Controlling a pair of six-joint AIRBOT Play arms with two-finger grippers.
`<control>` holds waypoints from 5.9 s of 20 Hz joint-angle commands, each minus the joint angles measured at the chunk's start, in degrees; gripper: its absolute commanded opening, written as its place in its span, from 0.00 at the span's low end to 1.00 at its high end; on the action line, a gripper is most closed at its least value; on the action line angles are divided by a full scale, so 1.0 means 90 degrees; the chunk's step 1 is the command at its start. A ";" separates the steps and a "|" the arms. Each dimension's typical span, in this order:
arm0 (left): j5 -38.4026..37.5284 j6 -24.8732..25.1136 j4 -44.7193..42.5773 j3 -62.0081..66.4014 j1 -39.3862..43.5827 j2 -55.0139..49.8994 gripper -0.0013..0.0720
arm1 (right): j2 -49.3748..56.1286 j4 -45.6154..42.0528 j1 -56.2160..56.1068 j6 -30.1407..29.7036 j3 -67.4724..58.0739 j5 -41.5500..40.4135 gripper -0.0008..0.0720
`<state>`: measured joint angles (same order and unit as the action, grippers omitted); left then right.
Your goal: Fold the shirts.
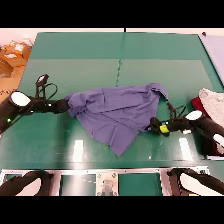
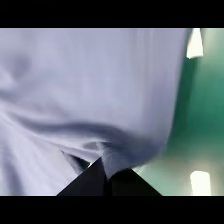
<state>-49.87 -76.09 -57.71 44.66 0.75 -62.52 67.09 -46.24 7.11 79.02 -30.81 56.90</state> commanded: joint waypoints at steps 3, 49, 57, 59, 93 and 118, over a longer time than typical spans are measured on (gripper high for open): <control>-0.2363 -0.0556 -0.1729 0.2314 -0.0005 0.0036 0.05 | -0.0578 0.0155 0.0158 -0.0044 -0.3121 0.1377 0.03; 0.1802 -0.1877 -0.1345 0.4558 -0.0007 -0.3419 0.05 | 0.3580 0.2562 0.0675 -0.2351 -0.6176 -0.1770 0.04; 0.0301 -0.1821 -0.1931 0.4568 -0.0136 -0.3356 0.05 | 0.3500 0.1209 0.0906 -0.1783 -0.6166 -0.0214 0.03; 0.0376 -0.1821 -0.1809 0.4677 -0.0136 -0.3126 0.05 | 0.3232 0.1207 0.0911 -0.1756 -0.6171 -0.0153 0.03; -0.1671 -0.0493 -0.0408 -0.1256 -0.3043 0.0461 0.60 | -0.1508 -0.0029 0.1897 -0.0233 0.1659 -0.0619 0.56; -0.2790 0.0124 0.1389 0.1105 -0.2093 0.0682 0.04 | -0.1736 0.0850 0.1768 -0.0483 -0.2062 0.0809 0.03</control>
<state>-71.57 -72.82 -49.01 45.69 -18.20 -64.23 56.05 -38.59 20.67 71.48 -38.26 57.65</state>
